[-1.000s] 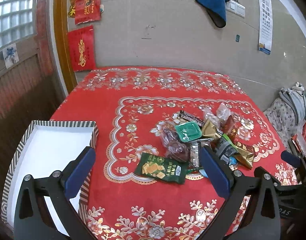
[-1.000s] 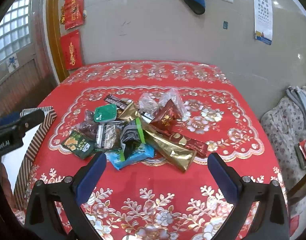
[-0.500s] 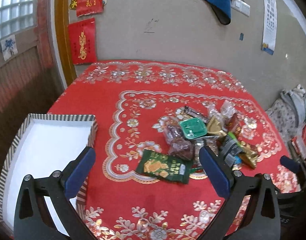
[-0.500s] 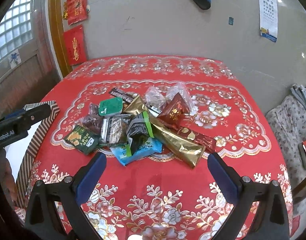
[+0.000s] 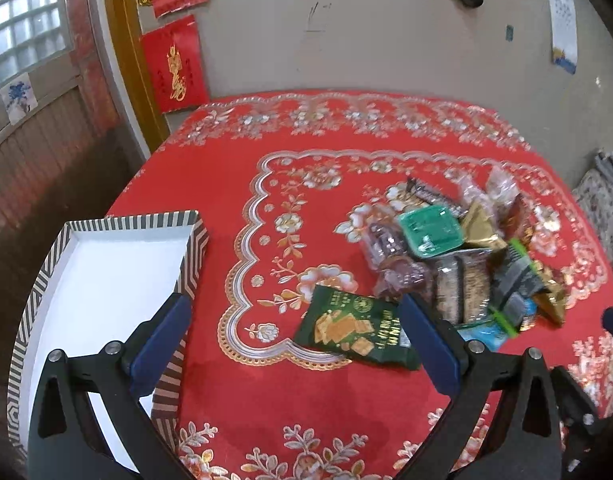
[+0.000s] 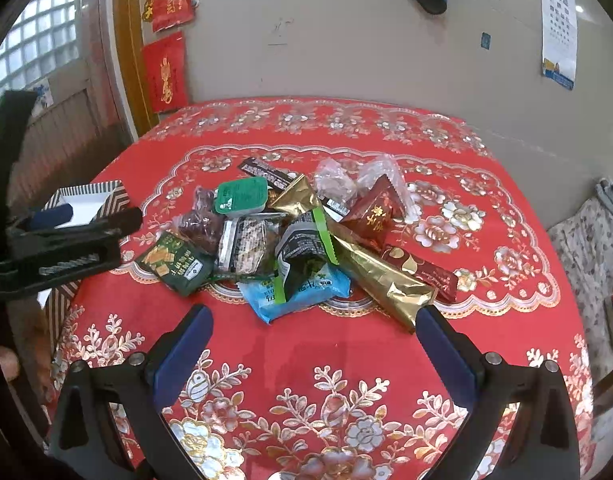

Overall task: Organize snacks
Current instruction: 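Move both tools toward the snack pile on the table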

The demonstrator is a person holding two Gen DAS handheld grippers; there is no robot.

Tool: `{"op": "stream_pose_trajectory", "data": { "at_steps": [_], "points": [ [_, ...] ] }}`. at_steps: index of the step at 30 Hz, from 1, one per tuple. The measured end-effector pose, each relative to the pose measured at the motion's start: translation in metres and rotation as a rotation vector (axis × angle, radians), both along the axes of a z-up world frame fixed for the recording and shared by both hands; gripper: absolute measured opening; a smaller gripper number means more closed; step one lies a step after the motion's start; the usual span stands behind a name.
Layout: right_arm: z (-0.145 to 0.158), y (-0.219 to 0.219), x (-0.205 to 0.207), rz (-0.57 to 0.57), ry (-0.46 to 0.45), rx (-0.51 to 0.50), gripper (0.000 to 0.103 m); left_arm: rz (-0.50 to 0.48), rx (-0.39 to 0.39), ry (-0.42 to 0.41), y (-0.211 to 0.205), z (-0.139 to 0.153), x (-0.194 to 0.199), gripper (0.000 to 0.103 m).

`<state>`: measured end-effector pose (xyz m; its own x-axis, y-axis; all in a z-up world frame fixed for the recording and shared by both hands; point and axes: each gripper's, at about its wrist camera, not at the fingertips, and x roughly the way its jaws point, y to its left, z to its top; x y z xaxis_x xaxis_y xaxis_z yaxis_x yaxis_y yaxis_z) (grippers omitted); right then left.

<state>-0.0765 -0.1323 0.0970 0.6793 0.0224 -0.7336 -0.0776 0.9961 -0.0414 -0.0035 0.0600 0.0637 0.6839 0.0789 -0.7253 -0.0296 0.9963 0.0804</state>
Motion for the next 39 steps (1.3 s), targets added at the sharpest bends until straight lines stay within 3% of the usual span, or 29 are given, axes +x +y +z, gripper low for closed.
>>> {"op": "stream_pose_trajectory", "data": {
  "at_steps": [17,23,35,39],
  "points": [
    [-0.009,-0.023,0.004,-0.035,0.020,0.042,0.102,0.026,0.114,0.084,-0.019,-0.030,0.037,0.103],
    [-0.011,-0.029,0.005,-0.049,0.027,0.055,0.102,0.016,0.109,0.135,-0.021,-0.039,0.051,0.103],
    [-0.008,-0.031,0.006,-0.055,0.020,0.075,0.102,-0.156,0.143,0.216,-0.018,-0.040,0.007,0.103],
    [-0.009,-0.033,0.005,-0.062,0.020,0.087,0.102,-0.130,0.072,0.188,-0.010,-0.027,0.005,0.103]
  ]
}}
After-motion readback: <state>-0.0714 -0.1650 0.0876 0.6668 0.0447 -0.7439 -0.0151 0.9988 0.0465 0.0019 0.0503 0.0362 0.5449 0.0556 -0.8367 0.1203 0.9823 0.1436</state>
